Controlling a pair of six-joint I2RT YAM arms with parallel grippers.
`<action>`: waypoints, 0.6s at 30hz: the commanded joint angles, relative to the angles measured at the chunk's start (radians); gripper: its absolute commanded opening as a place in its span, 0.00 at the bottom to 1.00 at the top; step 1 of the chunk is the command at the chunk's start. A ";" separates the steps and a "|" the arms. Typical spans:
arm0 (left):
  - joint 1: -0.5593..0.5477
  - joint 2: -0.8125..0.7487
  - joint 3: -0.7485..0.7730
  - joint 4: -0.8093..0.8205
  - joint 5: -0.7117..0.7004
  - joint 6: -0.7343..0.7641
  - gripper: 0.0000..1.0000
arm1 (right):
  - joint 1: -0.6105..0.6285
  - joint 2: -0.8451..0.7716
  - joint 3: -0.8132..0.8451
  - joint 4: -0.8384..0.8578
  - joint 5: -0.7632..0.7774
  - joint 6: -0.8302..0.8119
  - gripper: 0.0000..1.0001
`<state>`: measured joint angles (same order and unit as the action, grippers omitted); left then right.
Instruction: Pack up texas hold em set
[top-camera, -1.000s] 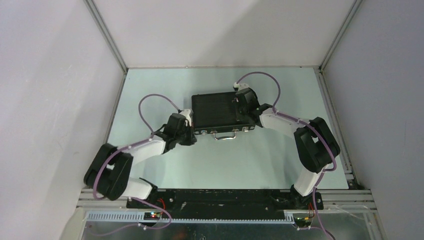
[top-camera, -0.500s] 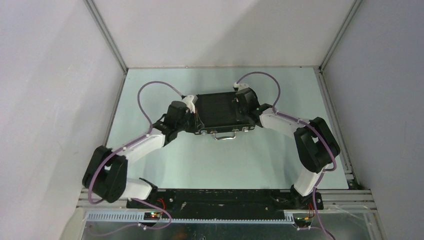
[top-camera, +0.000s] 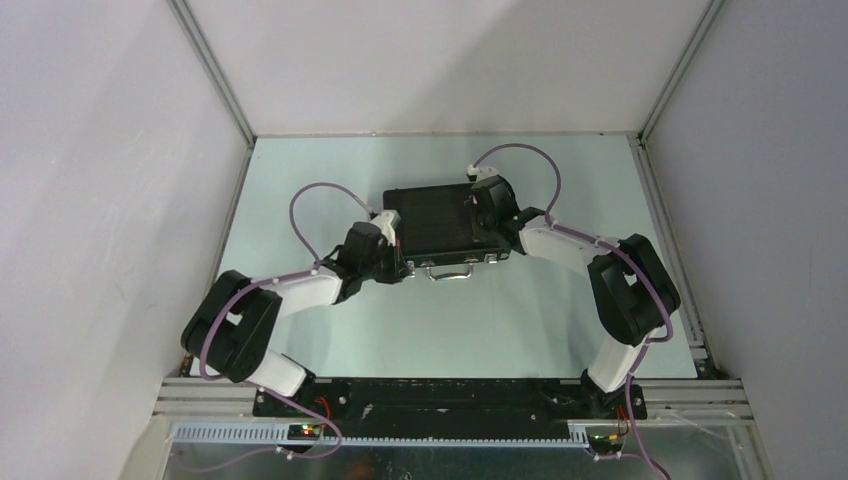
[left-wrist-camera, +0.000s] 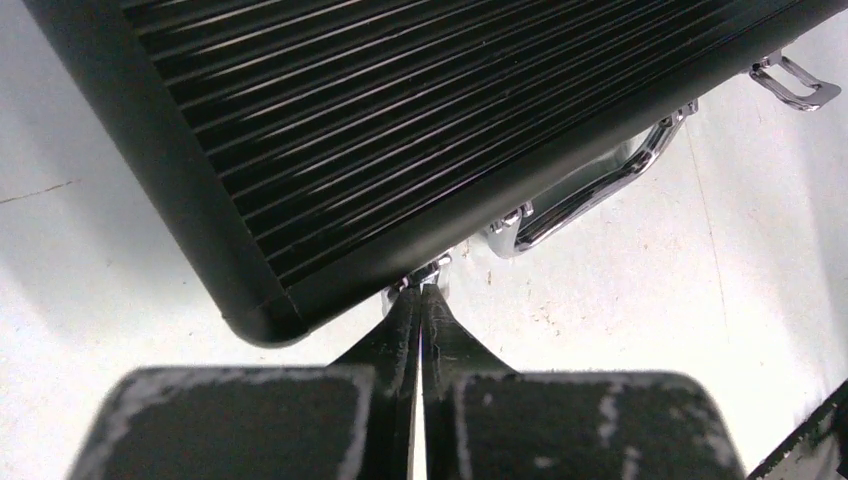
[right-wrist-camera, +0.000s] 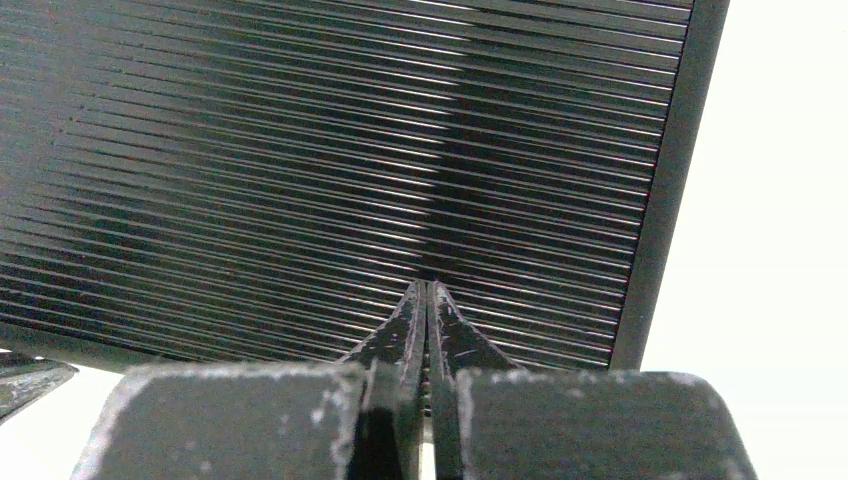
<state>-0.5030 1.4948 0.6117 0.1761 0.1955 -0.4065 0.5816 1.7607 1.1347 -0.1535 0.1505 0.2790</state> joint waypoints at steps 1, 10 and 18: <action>0.000 -0.058 -0.036 -0.120 -0.159 0.013 0.00 | 0.002 0.053 -0.026 -0.072 -0.020 -0.001 0.00; -0.109 -0.215 -0.005 -0.185 -0.216 0.036 0.00 | 0.003 0.054 -0.027 -0.072 -0.018 -0.003 0.00; -0.135 -0.159 0.036 -0.208 -0.221 0.029 0.00 | 0.002 0.055 -0.026 -0.071 -0.023 -0.003 0.00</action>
<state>-0.6312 1.2911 0.6029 -0.0212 0.0063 -0.3885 0.5816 1.7607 1.1347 -0.1532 0.1459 0.2790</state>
